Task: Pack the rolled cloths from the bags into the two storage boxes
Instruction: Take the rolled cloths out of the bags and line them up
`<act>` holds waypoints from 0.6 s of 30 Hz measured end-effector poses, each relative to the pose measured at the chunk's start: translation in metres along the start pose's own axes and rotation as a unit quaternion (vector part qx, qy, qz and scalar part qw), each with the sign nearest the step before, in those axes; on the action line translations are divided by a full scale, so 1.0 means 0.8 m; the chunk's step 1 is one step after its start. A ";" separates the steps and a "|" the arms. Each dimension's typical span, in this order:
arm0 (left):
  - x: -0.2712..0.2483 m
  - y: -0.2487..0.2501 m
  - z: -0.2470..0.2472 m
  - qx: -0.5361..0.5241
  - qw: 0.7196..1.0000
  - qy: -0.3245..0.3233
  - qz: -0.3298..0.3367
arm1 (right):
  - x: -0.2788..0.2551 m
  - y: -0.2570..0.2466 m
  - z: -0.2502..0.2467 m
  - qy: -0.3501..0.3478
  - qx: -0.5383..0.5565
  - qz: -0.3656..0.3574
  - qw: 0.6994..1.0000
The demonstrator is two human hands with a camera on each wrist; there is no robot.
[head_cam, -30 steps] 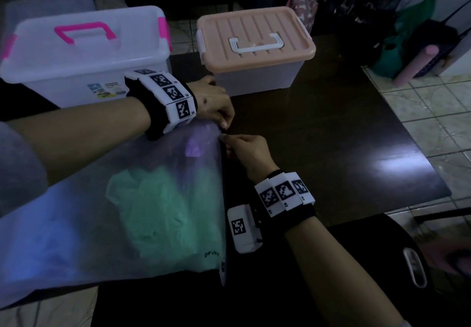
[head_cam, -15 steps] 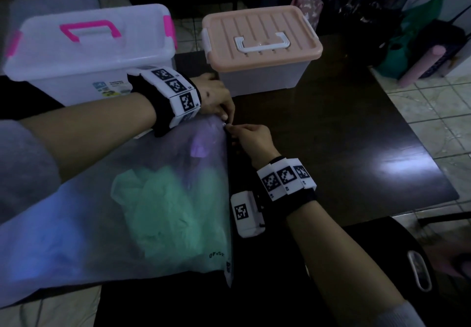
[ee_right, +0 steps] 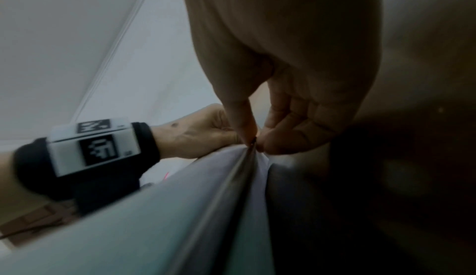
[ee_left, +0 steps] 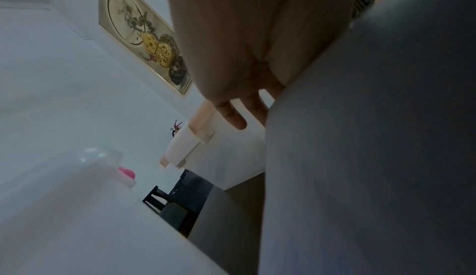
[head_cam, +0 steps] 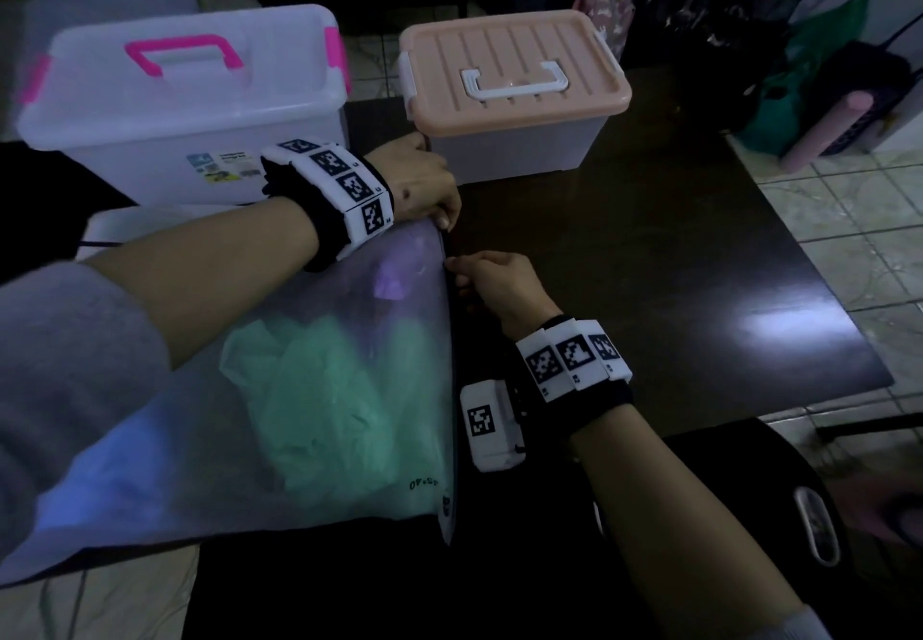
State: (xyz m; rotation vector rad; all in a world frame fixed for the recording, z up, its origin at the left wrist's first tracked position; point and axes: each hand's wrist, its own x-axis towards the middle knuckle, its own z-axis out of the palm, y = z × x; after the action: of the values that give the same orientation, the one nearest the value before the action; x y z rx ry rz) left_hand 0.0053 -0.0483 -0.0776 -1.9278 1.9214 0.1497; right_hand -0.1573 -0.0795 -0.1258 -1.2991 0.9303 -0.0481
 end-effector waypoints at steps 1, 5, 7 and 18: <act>-0.001 0.000 0.000 -0.002 1.000 -0.003 -0.004 | -0.002 0.001 0.000 -0.001 0.004 0.001 1.000; -0.001 0.000 0.001 -0.007 1.000 0.004 -0.011 | -0.004 0.007 0.002 0.005 0.011 -0.002 1.000; -0.001 0.002 0.002 -0.005 1.000 0.005 -0.014 | -0.003 0.010 0.005 0.017 0.006 -0.010 1.000; -0.001 0.006 -0.002 -0.029 0.999 -0.015 0.011 | 0.001 -0.012 0.014 -0.059 -0.233 -0.062 0.969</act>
State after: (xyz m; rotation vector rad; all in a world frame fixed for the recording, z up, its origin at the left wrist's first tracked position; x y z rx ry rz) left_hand 0.0005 -0.0480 -0.0770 -1.9304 1.9400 0.2404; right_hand -0.1459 -0.0738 -0.1186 -1.7763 0.7810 0.1582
